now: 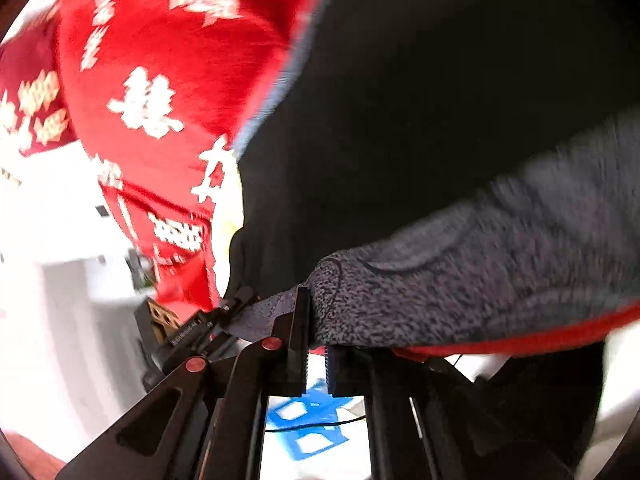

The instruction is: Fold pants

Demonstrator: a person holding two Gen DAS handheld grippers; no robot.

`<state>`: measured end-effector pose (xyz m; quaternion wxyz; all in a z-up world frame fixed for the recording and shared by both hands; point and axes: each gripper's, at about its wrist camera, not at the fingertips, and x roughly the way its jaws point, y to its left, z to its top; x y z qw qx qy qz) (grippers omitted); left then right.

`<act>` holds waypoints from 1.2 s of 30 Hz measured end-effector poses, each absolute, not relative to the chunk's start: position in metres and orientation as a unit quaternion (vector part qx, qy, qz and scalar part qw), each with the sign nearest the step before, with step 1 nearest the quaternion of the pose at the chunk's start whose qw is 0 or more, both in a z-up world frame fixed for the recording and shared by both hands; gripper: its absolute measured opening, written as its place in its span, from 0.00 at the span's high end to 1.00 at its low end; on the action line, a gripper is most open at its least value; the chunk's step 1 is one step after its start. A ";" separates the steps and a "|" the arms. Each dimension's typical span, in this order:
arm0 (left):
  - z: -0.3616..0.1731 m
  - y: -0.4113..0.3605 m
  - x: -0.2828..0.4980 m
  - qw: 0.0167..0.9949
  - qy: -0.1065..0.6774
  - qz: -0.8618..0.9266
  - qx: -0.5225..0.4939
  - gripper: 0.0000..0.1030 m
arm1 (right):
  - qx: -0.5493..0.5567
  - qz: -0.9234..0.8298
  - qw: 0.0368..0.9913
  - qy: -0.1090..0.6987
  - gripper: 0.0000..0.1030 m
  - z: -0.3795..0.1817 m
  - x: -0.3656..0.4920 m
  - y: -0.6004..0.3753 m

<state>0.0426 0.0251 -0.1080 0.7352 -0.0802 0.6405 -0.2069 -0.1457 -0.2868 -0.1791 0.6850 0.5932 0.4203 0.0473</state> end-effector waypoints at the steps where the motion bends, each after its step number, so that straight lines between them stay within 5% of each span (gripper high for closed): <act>1: -0.099 0.019 0.048 0.741 0.634 -0.209 -0.077 0.72 | 0.575 0.053 0.697 0.424 0.94 -0.166 -0.138 -0.292; 9: -0.077 -0.044 0.125 0.777 0.591 -0.212 -0.051 0.72 | 0.500 0.085 0.734 0.452 0.93 -0.123 -0.024 -0.360; 23: -0.168 -0.134 0.241 0.791 0.606 -0.084 0.003 0.66 | 0.486 0.089 0.671 0.554 0.89 -0.232 0.157 -0.445; 25: -0.157 -0.136 0.238 0.792 0.604 -0.085 0.008 0.63 | 0.487 0.106 0.667 0.554 0.83 -0.229 0.158 -0.446; 27: -0.142 -0.133 0.232 0.804 0.590 -0.076 0.017 0.32 | 0.476 0.118 0.676 0.549 0.50 -0.218 0.154 -0.445; 29: -0.124 -0.129 0.221 0.824 0.563 -0.063 0.033 0.25 | 0.456 0.130 0.695 0.541 0.31 -0.196 0.145 -0.442; 32: -0.118 -0.132 0.213 0.818 0.568 -0.077 0.045 0.25 | 0.395 0.123 0.735 0.538 0.32 -0.166 0.139 -0.434; 35: -0.136 -0.151 0.209 0.804 0.583 -0.082 0.082 0.25 | 0.330 0.135 0.756 0.549 0.57 -0.154 0.142 -0.413; 36: -0.145 -0.161 0.209 0.800 0.587 -0.082 0.094 0.25 | 0.304 0.137 0.757 0.562 0.59 -0.157 0.147 -0.404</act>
